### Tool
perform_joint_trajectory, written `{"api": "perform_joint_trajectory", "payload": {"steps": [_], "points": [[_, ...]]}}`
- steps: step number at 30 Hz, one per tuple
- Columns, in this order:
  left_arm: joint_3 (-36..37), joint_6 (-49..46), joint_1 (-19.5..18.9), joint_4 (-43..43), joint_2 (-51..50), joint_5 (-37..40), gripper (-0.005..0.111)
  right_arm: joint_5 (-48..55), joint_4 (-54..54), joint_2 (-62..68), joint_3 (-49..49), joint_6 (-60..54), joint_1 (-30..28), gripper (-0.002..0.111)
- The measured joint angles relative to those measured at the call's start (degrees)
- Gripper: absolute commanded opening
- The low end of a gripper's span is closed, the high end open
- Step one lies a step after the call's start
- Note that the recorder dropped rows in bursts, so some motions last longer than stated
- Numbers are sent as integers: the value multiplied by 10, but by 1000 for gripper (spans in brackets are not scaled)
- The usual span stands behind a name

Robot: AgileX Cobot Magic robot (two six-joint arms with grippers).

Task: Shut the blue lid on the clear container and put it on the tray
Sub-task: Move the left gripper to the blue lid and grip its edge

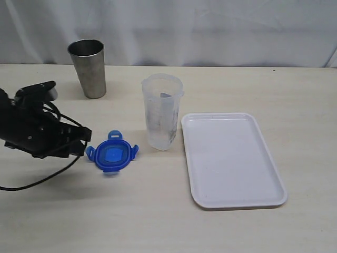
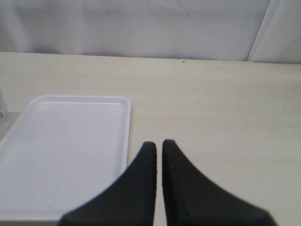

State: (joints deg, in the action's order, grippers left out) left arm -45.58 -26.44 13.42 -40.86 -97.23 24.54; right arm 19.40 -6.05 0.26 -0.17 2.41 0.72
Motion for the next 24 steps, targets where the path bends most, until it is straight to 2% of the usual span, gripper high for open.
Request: {"api": "perform_joint_trajectory", "payload": {"steps": [3,6,8,13,20,24], "points": [[0,-21,28,-18,-19,-59,36,0,0,0,0,0,0,5],[0,-25,39,-27,-41,-101,46,0,0,0,0,0,0,5],[-4,-26,39,-29,-57,-110,53,0,0,0,0,0,0,5],[-24,-28,39,-29,-95,-111,52,0,0,0,0,0,0,5],[-35,-32,41,-30,-125,-127,30,0,0,0,0,0,0,5],[-35,-32,41,-30,-125,-128,29,0,0,0,0,0,0,5]]}}
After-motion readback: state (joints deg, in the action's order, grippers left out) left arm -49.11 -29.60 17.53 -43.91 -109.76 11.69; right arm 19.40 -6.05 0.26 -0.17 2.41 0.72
